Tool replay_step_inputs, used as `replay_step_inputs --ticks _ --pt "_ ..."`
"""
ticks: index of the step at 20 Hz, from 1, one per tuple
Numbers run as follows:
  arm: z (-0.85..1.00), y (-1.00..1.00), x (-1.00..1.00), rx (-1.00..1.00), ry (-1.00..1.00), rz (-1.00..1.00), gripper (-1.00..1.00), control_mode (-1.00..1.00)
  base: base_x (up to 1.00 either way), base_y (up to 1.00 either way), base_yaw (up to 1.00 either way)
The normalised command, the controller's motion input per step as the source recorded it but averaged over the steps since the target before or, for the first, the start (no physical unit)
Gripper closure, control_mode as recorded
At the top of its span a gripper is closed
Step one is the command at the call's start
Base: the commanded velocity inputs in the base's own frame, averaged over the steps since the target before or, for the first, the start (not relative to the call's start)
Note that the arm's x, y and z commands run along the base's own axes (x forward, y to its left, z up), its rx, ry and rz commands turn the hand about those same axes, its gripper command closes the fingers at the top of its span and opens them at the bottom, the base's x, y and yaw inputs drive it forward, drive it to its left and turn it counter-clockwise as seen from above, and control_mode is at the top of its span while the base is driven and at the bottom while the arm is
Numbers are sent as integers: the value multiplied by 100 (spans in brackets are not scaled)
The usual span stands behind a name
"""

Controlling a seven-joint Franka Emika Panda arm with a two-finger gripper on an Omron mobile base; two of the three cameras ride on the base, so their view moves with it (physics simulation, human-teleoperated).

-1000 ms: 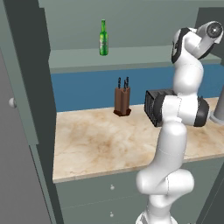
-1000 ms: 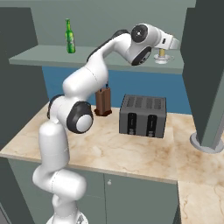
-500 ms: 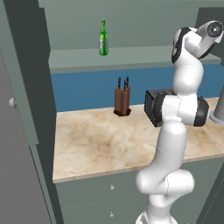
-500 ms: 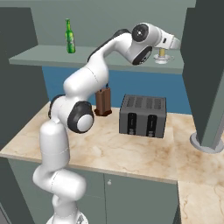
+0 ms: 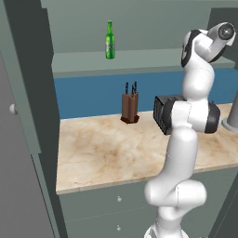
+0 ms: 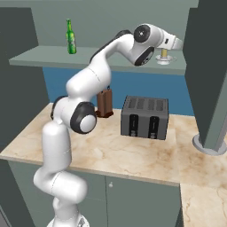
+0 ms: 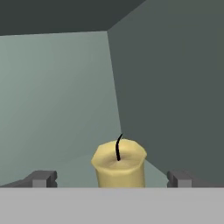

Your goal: Get the candle and the beer from the cabinet and move them to the dining counter.

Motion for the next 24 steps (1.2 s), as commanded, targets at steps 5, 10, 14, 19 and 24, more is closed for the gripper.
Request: replay_step_inputs --ticks 5,10,14,19,24 --pt "0 0 3 0 0 0 -100 -100 0 0 0" --pt "0 0 0 0 0 0 -100 -100 0 0 0" --pt "0 0 0 0 0 0 -100 -100 0 0 0" --pt "0 0 0 0 0 0 100 -100 0 0 0" --pt "0 0 0 0 0 0 100 -100 0 0 0"
